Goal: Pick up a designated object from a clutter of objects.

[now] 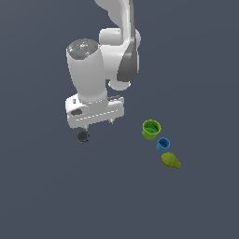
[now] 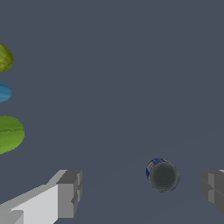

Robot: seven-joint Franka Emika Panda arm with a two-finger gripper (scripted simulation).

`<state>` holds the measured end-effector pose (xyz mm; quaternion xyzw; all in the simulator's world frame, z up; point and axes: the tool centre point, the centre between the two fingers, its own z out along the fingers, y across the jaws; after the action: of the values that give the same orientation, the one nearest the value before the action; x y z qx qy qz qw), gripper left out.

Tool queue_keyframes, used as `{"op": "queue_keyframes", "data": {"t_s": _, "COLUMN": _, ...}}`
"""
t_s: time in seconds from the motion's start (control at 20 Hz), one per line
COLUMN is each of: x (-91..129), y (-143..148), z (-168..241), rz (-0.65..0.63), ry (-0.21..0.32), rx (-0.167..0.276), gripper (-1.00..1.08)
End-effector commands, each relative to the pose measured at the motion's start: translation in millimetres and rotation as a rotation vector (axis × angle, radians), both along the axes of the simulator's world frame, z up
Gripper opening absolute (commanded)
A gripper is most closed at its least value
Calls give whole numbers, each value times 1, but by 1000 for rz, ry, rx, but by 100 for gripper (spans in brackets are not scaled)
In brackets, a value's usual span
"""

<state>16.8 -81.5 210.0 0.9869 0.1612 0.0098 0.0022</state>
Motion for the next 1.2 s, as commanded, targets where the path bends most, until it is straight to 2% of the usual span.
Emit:
{"op": "queue_keyframes", "data": {"t_s": 0.0, "x": -2, "y": -12, "z": -14, "rz": 39, "ry": 1, "rx": 1, "gripper": 100}}
{"op": "queue_keyframes", "data": {"t_s": 0.8, "x": -33, "y": -87, "z": -103, "rz": 276, "ry": 12, "rx": 1, "gripper": 100}}
{"op": "queue_keyframes", "data": {"t_s": 1.15, "x": -49, "y": -110, "z": -130, "rz": 352, "ry": 17, "rx": -1, "gripper": 100}}
